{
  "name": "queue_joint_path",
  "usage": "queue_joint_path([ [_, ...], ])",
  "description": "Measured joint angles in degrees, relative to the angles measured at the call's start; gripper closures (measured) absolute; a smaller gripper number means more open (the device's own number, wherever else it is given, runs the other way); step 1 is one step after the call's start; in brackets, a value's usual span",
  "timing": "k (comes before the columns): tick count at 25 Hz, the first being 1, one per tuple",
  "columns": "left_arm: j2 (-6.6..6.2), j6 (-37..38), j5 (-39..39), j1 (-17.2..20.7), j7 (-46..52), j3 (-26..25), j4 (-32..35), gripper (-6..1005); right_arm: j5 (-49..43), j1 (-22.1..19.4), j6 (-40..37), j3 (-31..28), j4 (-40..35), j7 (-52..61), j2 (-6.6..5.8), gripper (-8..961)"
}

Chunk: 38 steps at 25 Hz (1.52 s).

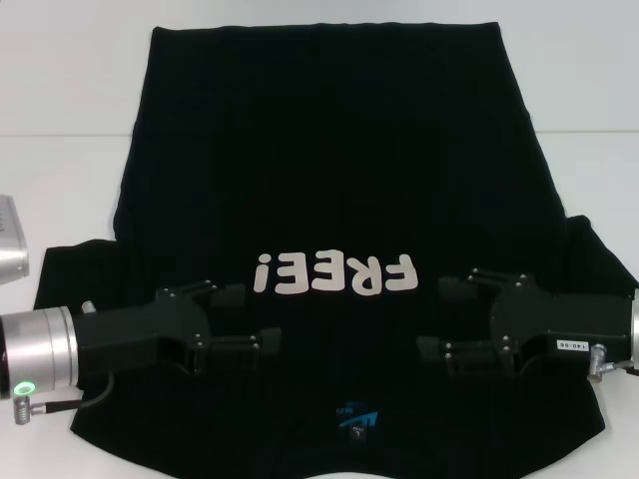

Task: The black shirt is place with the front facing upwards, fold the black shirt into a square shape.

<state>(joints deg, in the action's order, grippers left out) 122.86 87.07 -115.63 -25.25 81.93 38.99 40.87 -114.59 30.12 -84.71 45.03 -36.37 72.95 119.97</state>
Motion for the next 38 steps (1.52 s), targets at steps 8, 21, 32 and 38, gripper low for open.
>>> queue_joint_path([
  [8,0.06,0.00,-0.12,0.10,0.11,0.04,0.00,80,0.00,-0.38,0.25,-0.43,0.15,-0.09,0.00,12],
  [21,-1.56,-3.05,-0.70,2.10,28.90,-10.12,2.60,79,8.17,-0.59,9.08,-6.06,2.61,17.08,-0.31,12],
  [32,-1.94,-3.08,-4.01,7.89,53.85,-23.28,6.04,79,9.32,1.41,16.04,-7.07,3.15,27.46,-0.26,12],
  [38,-1.96,-4.26,-6.13,8.30,55.90,-25.14,4.38,80,9.57,2.96,17.16,-6.60,3.15,27.23,-0.26,12],
])
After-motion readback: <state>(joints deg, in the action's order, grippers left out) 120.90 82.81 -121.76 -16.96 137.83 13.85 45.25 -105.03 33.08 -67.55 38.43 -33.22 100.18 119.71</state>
